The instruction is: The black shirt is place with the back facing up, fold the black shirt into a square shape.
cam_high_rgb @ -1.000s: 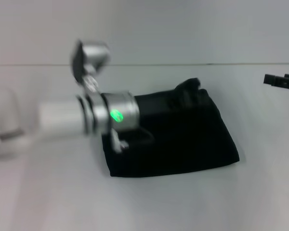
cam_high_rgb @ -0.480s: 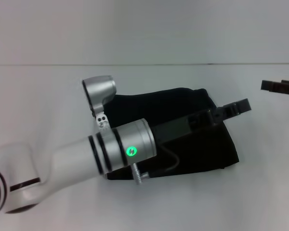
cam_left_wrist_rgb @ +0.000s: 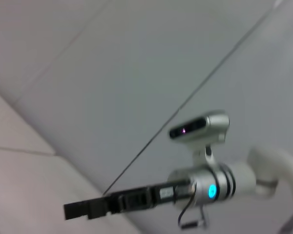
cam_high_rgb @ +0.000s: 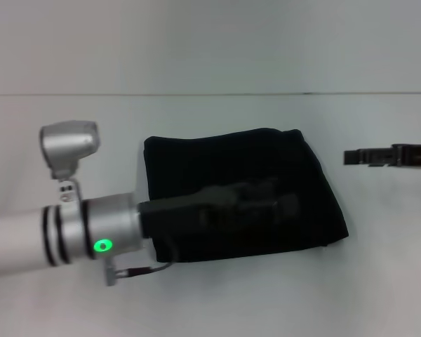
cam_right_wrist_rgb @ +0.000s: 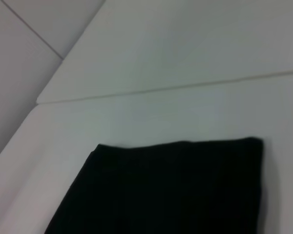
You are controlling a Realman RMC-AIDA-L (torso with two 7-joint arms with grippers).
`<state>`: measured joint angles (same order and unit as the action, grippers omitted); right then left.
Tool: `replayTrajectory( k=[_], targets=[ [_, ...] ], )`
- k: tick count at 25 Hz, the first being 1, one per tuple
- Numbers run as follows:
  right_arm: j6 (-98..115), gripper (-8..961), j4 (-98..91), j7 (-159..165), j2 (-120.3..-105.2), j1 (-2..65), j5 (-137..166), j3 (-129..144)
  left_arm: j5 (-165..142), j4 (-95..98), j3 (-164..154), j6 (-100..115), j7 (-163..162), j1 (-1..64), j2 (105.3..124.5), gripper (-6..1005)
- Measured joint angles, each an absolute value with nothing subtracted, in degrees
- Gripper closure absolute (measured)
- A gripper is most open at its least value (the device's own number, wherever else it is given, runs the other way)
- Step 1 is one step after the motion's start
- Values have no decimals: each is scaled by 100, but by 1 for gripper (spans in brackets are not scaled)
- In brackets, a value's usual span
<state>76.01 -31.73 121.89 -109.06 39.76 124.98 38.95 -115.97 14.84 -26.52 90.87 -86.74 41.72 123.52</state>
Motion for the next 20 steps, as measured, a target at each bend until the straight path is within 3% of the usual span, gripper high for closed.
replayTrajectory(
  k=[6, 20],
  targets=[
    [7383, 66, -2616, 12350, -10984, 4281, 12503, 4057, -11597, 2405, -3469, 9353, -8540, 3760, 12232, 47],
    [6290, 68, -2202, 12466, -11530, 4586, 12539, 4449, -12031, 2987, -3903, 9583, -8201, 3600, 12104, 49]
  ],
)
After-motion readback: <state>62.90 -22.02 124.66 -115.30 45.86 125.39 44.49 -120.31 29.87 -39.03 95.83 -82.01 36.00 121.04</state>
